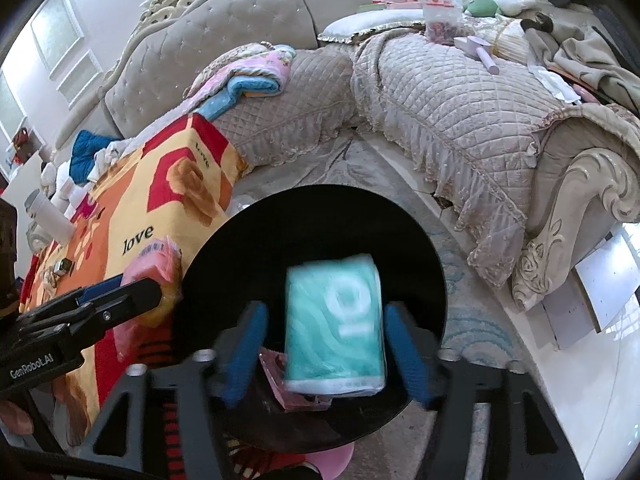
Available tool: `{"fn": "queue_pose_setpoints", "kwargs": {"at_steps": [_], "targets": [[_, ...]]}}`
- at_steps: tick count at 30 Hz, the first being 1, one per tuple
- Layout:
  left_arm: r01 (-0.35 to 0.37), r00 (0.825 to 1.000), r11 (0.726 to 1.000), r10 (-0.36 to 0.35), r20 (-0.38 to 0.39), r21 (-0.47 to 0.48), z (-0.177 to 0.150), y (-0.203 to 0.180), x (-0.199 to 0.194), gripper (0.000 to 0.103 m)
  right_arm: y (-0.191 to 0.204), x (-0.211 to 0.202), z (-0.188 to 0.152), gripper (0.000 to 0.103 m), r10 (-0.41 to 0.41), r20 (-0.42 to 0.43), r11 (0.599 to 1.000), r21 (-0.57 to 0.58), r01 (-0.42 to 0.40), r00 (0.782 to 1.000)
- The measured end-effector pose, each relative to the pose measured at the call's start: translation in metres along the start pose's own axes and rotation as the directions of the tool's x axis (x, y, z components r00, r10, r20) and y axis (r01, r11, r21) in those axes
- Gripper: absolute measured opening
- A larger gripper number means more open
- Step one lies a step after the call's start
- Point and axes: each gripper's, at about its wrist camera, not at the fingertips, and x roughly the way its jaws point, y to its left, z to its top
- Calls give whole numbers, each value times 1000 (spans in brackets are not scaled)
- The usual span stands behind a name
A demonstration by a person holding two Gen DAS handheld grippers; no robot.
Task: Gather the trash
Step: 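Carry the pink wrapper and teal tissue pack over the black bin and open both tools, then move both open tools back over the blanket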
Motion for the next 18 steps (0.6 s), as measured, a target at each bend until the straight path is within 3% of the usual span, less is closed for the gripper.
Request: {"fn": "queue_pose_setpoints", "kwargs": {"at_steps": [6, 18], "targets": [[10, 1000, 1000, -10, 4, -9, 0, 4, -6, 65, -1, -1, 1, 69, 3, -2, 1000, 4, -3, 1000], [-110, 993, 993, 111, 41, -43, -12, 39, -35, 65, 47, 6, -3, 69, 41, -35, 996, -83, -43, 999]]}}
